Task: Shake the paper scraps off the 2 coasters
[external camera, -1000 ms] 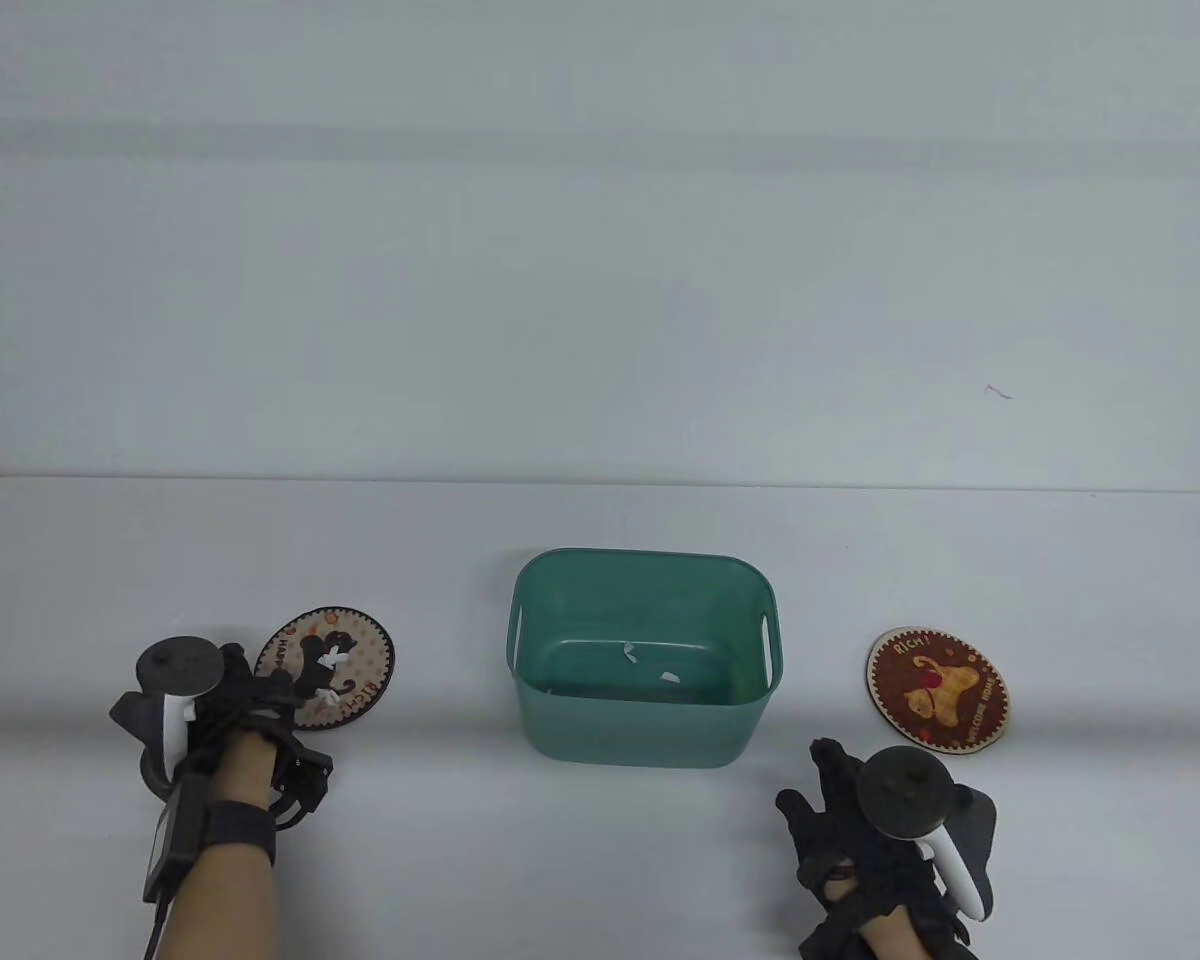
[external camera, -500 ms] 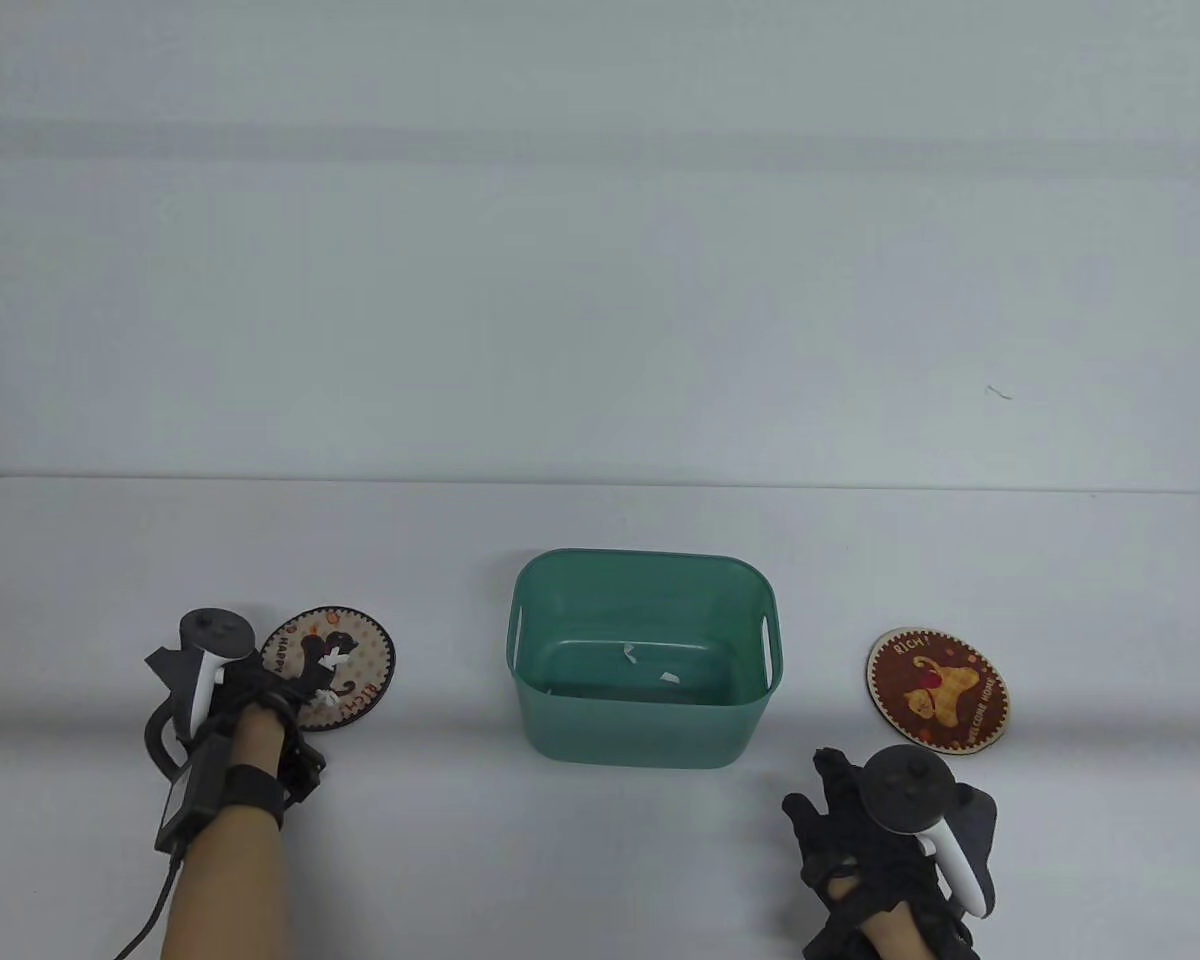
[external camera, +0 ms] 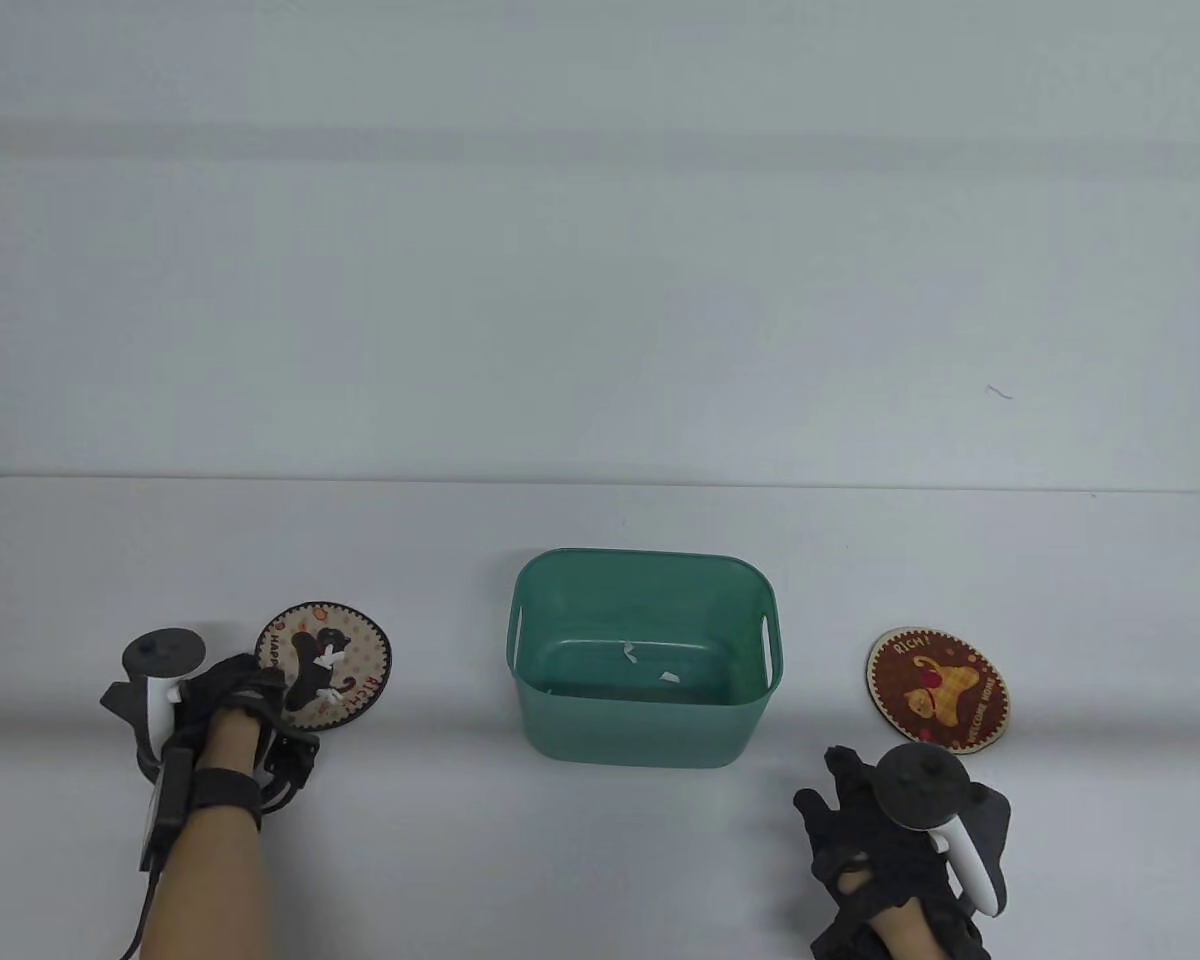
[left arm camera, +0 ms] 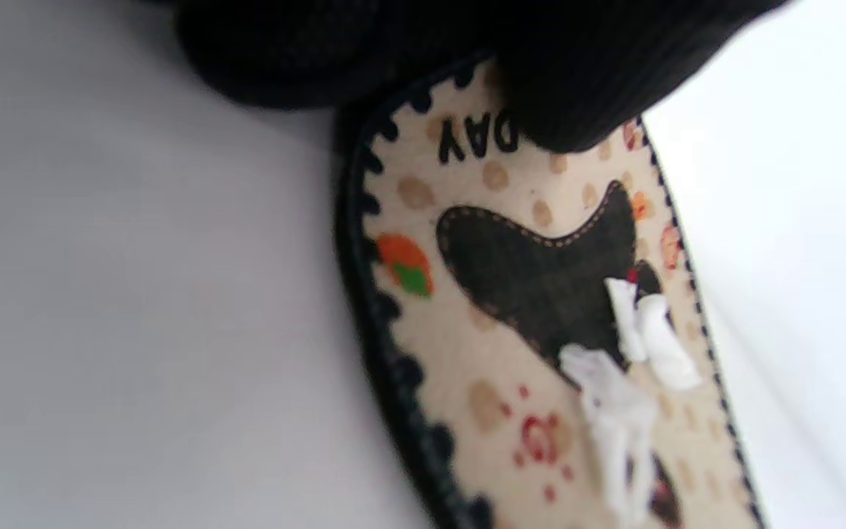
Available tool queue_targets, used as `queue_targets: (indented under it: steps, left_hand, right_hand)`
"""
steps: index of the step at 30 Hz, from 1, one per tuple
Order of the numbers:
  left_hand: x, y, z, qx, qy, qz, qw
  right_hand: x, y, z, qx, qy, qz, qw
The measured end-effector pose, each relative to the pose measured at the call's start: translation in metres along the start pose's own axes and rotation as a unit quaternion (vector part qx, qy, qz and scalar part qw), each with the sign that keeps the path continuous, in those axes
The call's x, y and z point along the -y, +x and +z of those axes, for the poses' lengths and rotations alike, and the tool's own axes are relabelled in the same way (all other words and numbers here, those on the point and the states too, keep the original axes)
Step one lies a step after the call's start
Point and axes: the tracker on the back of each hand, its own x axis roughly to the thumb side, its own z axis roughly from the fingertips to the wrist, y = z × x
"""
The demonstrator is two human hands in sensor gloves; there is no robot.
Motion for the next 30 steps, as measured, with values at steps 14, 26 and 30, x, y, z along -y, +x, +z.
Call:
queue_targets:
  steps: [14,26,30]
  left_hand:
    - [0.007,-0.008,0.067,0.077,0.014,0.313,0.946]
    - [0.053,0.067,0.190,0.244,-0.091,0.435,0.862]
    - [0.095,0.077,0.225,0.262,-0.169,0.407,0.858]
  right_hand:
    - [0.002,-0.003,0.001,0.005,-0.003,-0.011,1.000]
    - [0.009,0.004,0.010,0.061,-0.063,-0.098,0.991]
    - [0.010,0.010,0.014,0.094,-0.060,-0.178,0.978]
